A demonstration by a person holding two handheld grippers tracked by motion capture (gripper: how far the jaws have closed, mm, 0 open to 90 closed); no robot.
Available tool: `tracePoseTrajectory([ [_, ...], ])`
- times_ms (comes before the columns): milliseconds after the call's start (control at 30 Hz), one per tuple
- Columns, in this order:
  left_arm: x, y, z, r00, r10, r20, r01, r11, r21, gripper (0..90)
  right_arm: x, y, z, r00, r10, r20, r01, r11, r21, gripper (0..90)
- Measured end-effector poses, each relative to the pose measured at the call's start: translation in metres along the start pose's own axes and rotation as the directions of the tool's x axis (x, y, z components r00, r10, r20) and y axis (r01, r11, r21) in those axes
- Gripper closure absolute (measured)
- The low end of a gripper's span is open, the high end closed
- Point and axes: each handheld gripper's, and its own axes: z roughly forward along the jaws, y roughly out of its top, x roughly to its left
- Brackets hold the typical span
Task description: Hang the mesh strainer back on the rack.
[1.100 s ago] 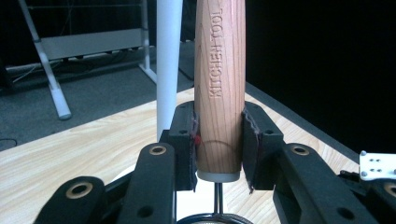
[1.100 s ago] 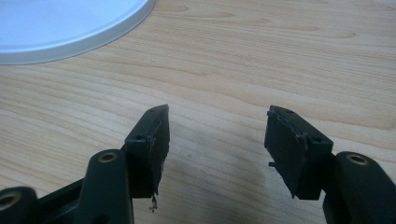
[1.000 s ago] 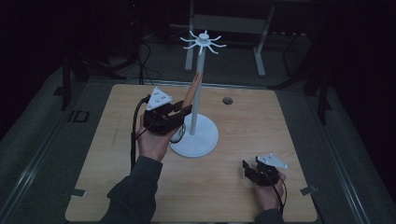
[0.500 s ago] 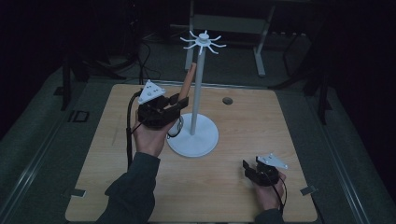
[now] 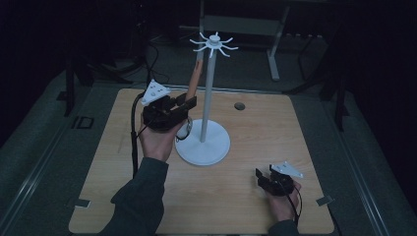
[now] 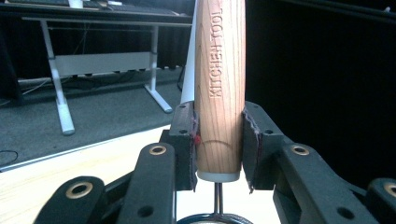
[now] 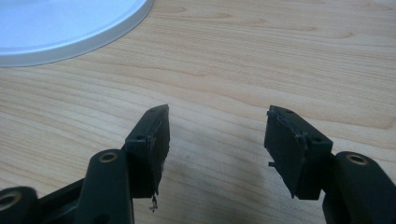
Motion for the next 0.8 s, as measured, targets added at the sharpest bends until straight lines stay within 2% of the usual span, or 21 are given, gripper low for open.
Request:
tracePoseTrajectory([
  [200, -0.0009, 0.0024, -0.0004, 0.9997, -0.022, -0.003, 0.022, 0.9995, -0.022, 69.1, -0.0002, 0.0, -0.0001, 1.0, 0.001, 0.0, -0.001, 1.0, -0.001, 40.1],
  [533, -0.0006, 0.0048, -0.0058, 0.9991, -0.037, -0.018, 0.036, 0.9978, -0.055, 69.1, 0.0001, -0.0001, -0.0003, 1.0, 0.001, 0.003, -0.001, 1.0, 0.0, 40.1],
  [800, 0.0003, 0.0052, -0.0083, 0.9985, -0.053, -0.013, 0.052, 0.9953, -0.082, 69.1, 0.0001, -0.0001, -0.0003, 1.0, 0.001, 0.002, -0.001, 1.0, 0.0, 40.1],
])
